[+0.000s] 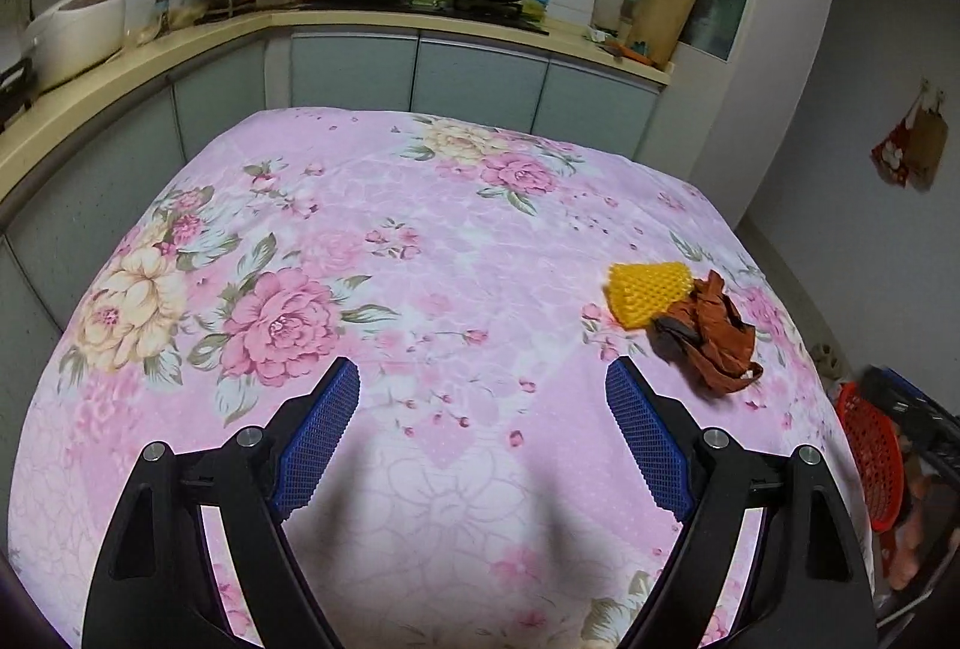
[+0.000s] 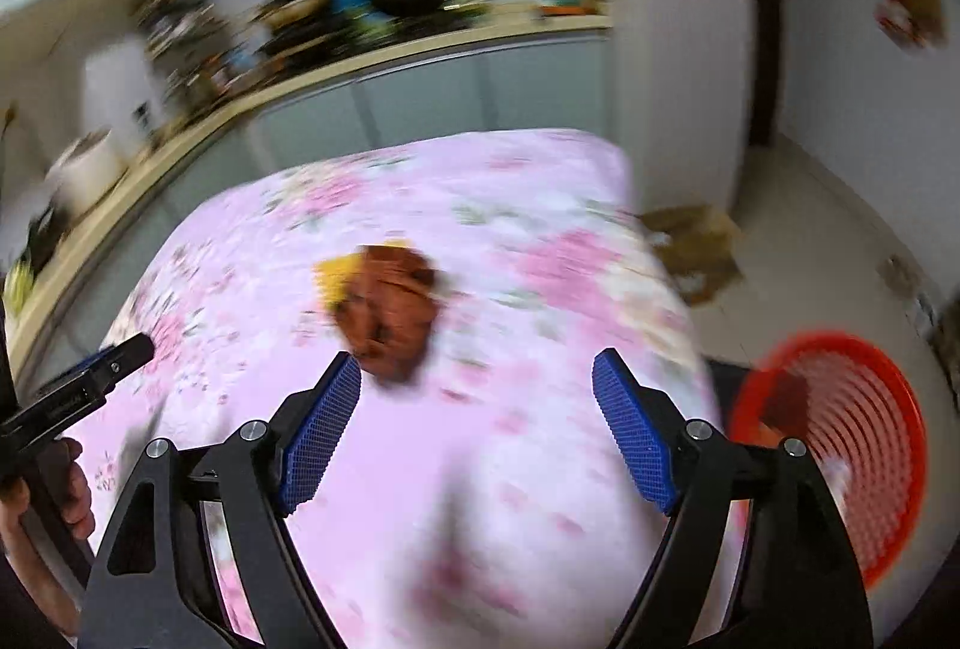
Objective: Collect trash
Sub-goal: 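Grasp the yellow foam pad with the left tool while the right tool grasps the brown cloth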
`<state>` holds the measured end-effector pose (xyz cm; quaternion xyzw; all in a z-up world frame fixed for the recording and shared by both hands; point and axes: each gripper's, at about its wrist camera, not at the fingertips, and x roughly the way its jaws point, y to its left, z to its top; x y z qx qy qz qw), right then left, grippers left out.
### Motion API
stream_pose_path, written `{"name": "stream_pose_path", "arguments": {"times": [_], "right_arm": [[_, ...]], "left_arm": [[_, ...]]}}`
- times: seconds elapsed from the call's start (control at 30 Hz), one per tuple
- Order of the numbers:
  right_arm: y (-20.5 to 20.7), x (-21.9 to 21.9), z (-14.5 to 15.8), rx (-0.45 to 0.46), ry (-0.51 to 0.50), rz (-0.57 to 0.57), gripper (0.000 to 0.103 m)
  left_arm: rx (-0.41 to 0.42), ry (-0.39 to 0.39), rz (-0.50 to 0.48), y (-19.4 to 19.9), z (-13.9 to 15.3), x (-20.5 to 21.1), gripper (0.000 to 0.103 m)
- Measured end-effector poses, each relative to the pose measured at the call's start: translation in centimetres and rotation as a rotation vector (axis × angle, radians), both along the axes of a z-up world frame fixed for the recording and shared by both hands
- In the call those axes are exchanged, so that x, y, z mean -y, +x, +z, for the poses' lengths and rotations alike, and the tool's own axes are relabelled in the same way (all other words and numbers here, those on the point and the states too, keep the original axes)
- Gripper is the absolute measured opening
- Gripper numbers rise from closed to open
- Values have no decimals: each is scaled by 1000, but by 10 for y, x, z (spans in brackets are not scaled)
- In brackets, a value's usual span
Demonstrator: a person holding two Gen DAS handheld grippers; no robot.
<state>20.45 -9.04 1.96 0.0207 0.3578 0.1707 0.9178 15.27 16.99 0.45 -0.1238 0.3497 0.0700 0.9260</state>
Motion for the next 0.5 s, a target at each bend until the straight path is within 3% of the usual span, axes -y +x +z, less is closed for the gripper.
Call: {"name": "stream_pose_path", "arguments": {"times": [0.27, 0.5], "right_arm": [[45, -74, -23, -9, -115, 85, 82], [78, -80, -49, -93, -147, 54, 82]], "left_arm": [[10, -4, 5, 3, 0, -10, 82], [11, -1, -18, 18, 1, -4, 82]]}}
